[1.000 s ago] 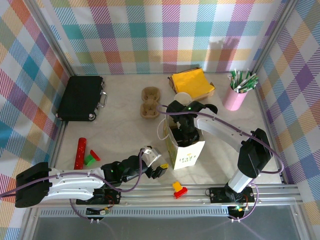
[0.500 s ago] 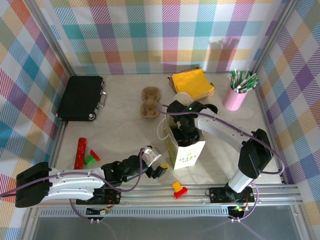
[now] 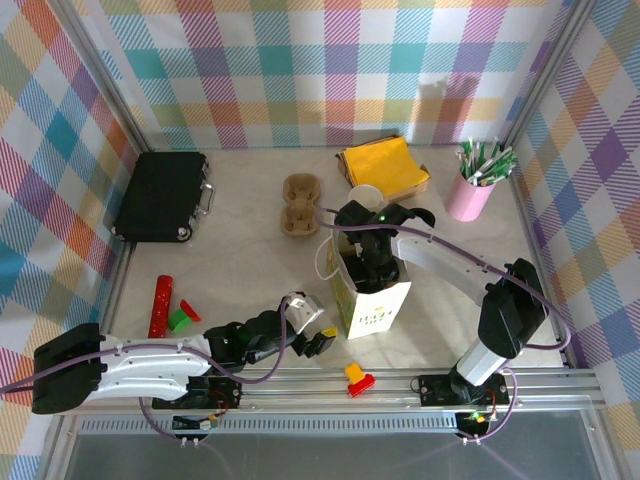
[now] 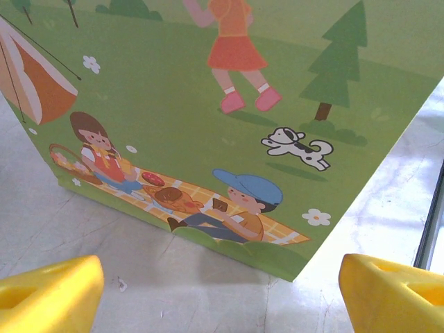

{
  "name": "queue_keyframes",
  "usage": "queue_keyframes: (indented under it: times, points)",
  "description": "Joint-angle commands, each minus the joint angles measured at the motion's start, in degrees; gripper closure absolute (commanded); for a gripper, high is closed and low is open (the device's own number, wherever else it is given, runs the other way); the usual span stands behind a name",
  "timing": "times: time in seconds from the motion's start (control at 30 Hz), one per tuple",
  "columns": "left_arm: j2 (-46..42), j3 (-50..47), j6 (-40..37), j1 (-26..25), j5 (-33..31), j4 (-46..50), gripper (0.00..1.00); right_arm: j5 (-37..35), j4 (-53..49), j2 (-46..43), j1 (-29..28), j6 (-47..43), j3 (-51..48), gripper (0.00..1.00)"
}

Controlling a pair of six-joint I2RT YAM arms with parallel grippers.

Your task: Pack the takeout coffee

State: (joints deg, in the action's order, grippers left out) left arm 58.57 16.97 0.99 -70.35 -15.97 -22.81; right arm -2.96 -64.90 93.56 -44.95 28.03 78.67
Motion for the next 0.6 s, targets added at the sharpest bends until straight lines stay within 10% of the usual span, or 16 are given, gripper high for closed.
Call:
queue_keyframes:
  times: [0.0, 0.57]
  points:
    - [-0.26, 1.07, -0.12, 0.47, 0.03, -1.19, 0.12, 0.53, 0.57, 4.53, 0.12, -0.41, -4.82, 0.49]
    - [-1.27, 0.69, 0.23, 0.47, -0.46, -0.71, 0.12, 0.7, 1.11, 4.79, 0.12, -0.45, -5.44, 0.49]
